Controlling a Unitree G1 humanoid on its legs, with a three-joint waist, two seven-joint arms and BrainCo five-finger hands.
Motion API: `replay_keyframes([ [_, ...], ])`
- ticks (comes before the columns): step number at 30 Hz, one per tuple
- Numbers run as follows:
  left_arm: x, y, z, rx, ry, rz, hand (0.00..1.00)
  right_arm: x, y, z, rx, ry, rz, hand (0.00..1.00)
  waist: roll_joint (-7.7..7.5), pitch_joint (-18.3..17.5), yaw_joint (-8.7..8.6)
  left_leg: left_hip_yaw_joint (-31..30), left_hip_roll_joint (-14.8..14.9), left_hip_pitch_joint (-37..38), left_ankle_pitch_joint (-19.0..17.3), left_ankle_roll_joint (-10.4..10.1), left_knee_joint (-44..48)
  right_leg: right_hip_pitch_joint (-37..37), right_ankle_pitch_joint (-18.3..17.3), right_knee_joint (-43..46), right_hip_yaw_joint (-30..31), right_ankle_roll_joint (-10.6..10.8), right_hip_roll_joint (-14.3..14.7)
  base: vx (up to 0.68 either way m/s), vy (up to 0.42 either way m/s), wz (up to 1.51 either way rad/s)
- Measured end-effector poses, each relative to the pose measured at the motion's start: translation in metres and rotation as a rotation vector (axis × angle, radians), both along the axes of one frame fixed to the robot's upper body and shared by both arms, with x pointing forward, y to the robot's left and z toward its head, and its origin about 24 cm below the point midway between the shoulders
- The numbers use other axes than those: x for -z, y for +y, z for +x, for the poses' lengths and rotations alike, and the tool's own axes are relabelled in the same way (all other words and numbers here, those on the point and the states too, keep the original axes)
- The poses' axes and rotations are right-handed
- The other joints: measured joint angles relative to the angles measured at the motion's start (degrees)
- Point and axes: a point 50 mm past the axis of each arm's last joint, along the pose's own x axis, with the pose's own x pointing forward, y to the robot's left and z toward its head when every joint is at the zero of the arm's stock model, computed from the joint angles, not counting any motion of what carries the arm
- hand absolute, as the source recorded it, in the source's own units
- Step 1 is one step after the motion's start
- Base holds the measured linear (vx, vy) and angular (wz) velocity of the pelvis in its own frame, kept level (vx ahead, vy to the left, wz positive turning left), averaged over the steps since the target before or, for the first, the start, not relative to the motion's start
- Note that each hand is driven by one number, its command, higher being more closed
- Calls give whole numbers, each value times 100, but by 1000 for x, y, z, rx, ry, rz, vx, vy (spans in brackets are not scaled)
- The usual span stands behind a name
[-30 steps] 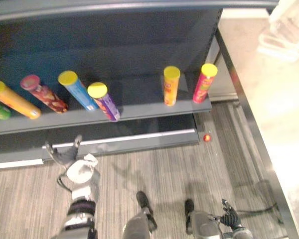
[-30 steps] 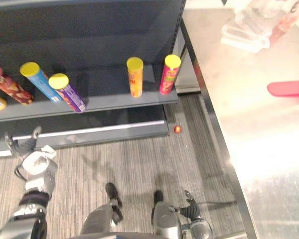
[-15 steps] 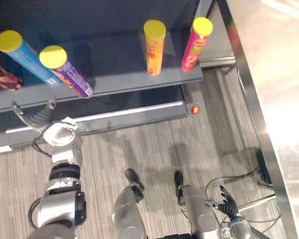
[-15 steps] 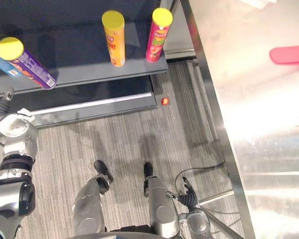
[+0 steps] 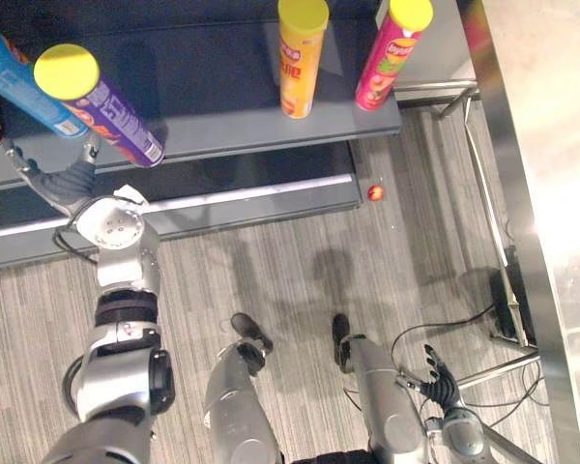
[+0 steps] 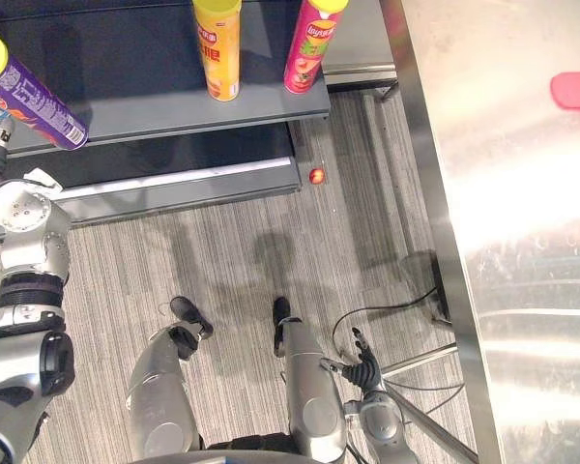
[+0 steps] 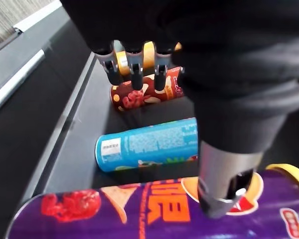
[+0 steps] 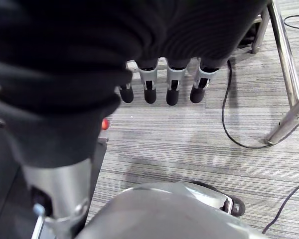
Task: Put the gum and the chips on the shelf.
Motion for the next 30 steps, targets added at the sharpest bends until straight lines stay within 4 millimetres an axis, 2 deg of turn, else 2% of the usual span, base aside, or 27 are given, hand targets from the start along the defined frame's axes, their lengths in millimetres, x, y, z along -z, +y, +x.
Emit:
replay_keyframes([
  [3,-11,-5,4,21,-30,4,0,-2,1,2,-3,-12,1,0,0,4,-5,264,81,-3,12,-2,17,-137,0,129,-2,-1,-42,62,-52,3],
  [7,-15,-15,10,69,-37,20,0,-2,0,3,-1,-18,-3,0,1,6,-10,253,77,5,51,31,93,-146,-95,254,-14,-22,-71,56,-51,4],
  [16,-19,-29,17,109,-56,4,0,-6,1,7,-26,-39,-13,0,1,6,-15,330,62,-102,103,61,76,-317,-147,251,-9,-22,-96,25,-50,-4],
  [30,-27,-34,20,119,-84,0,0,-10,4,10,-44,-63,-6,0,0,5,-30,415,-36,-207,195,81,-132,-318,-148,-141,-65,-21,-159,0,-19,0],
])
